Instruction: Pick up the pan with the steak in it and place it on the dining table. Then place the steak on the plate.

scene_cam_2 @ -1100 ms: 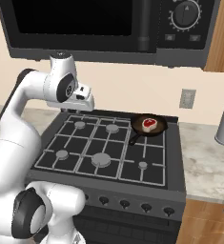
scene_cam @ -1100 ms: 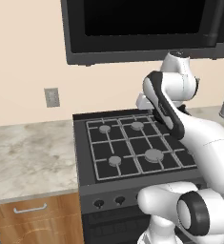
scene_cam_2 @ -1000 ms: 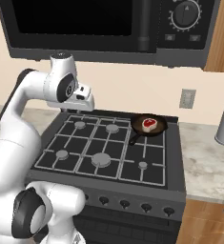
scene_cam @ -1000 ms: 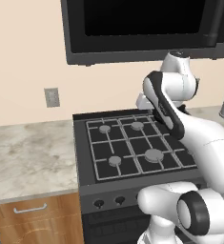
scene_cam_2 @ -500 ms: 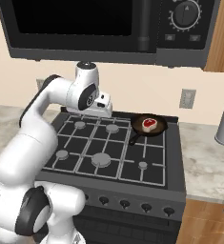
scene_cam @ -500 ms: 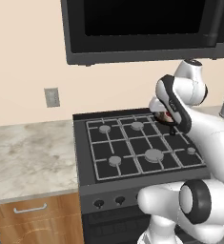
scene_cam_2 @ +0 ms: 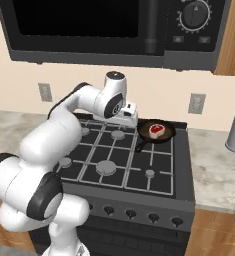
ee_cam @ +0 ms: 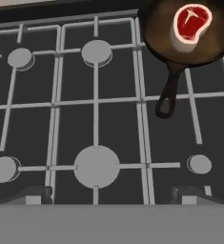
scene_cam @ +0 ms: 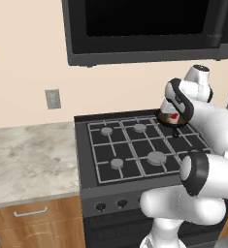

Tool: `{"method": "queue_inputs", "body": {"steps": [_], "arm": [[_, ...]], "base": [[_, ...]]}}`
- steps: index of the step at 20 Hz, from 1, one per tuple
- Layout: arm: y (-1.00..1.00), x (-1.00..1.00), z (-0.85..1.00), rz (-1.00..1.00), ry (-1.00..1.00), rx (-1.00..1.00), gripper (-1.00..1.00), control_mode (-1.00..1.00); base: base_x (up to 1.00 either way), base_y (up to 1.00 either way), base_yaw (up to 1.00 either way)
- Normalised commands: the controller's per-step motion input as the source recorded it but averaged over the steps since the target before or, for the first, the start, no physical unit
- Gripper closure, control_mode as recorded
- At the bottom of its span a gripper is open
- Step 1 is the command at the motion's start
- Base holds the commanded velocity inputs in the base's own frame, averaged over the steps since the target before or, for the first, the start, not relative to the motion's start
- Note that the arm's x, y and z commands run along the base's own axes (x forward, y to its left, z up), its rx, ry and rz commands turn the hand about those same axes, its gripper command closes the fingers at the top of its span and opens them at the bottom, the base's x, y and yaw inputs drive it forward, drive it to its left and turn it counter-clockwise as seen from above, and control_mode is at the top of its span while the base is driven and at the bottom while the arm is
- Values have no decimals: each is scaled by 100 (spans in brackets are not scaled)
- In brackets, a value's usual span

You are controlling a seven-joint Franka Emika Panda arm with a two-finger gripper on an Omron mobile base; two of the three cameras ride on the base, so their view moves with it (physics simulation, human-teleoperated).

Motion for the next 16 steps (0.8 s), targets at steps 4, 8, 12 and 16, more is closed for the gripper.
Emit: {"method": "queue_inputs", "body": {"steps": [4,8,12,16], "arm": [[-42,45,-31,-10,6,0,-100,-100],[-38,28,-32,-10,4,-1,-100,-100],[-36,23,-32,-11,0,-2,-100,-100],[-24,15,-35,-7,0,-3,-100,-100]], "base": [[0,0,0],[0,0,0],[0,0,0],[0,0,0]]}}
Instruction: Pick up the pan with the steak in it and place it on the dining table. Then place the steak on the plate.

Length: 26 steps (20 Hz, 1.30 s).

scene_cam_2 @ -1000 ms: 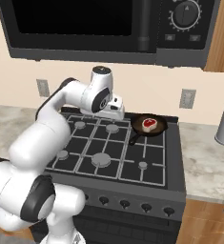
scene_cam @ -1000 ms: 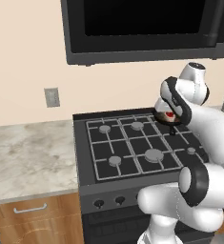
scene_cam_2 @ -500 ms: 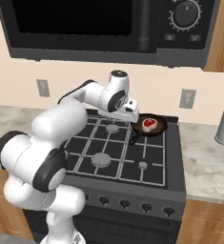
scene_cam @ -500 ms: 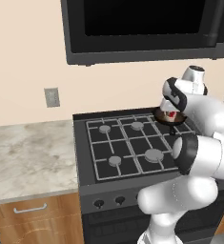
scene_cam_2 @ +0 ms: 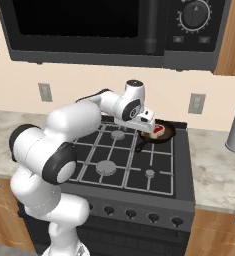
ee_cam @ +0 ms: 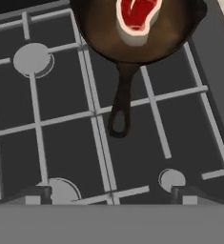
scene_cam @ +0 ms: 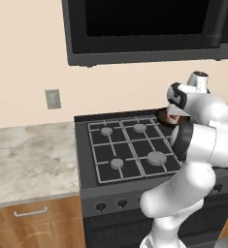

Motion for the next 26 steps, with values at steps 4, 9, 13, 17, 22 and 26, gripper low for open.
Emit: {"method": "queue_inputs", "body": {"steps": [4,9,13,17,22,26], "arm": [[-1,17,-40,-1,-1,-6,-100,-100],[-2,21,-41,0,-1,-5,-100,-100],[-9,22,-41,0,-1,-1,-100,-100],[-17,27,-40,0,-3,0,-100,-100],[-22,33,-34,0,-3,1,-100,-100],[-11,29,-28,0,-1,0,-100,-100]], "base": [[0,0,0],[0,0,0],[0,0,0],[0,0,0],[0,0,0],[0,0,0]]}}
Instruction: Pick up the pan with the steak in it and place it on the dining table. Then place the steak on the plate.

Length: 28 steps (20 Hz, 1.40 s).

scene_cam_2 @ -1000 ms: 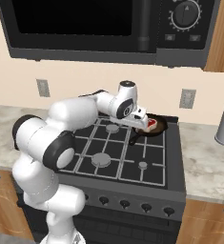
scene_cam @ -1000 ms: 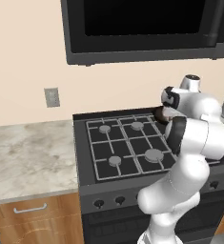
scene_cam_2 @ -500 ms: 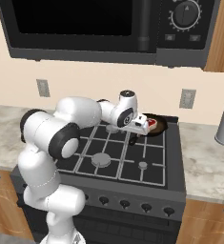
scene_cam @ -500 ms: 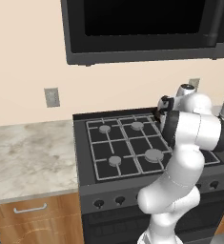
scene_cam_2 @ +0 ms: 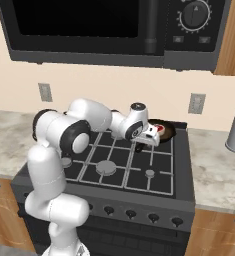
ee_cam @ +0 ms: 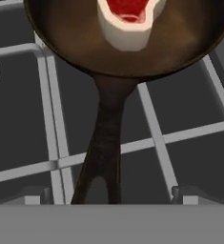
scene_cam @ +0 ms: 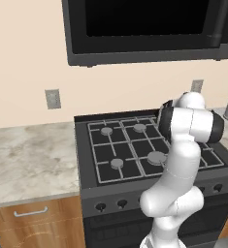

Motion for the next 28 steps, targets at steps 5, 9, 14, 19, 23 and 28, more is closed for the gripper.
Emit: {"method": "queue_inputs", "body": {"steps": [5,9,14,19,23,28], "arm": [[-1,27,-27,0,0,0,-100,-100],[0,28,-24,0,0,0,-100,-100],[0,24,-27,0,0,0,-100,-100],[0,7,-10,0,0,0,100,-100],[0,1,12,-3,-1,0,100,-100],[0,-4,56,-3,-3,0,100,-100]], "base": [[0,0,0],[0,0,0],[0,0,0],[0,0,0],[0,0,0],[0,0,0]]}}
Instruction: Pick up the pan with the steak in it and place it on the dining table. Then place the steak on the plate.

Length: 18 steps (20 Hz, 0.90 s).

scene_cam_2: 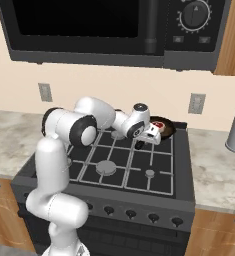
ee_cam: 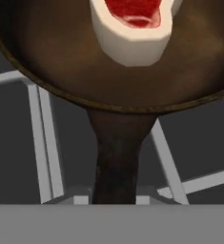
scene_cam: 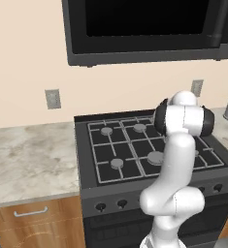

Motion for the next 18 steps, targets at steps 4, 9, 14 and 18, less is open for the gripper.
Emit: {"method": "queue_inputs", "body": {"steps": [4,9,14,18], "arm": [[7,-30,69,0,-9,0,100,-100],[18,-62,47,0,-9,-2,100,-100],[20,-76,52,3,-1,-3,100,-100],[22,-86,51,8,0,-6,100,-100]], "base": [[0,0,0],[0,0,0],[0,0,0],[0,0,0]]}}
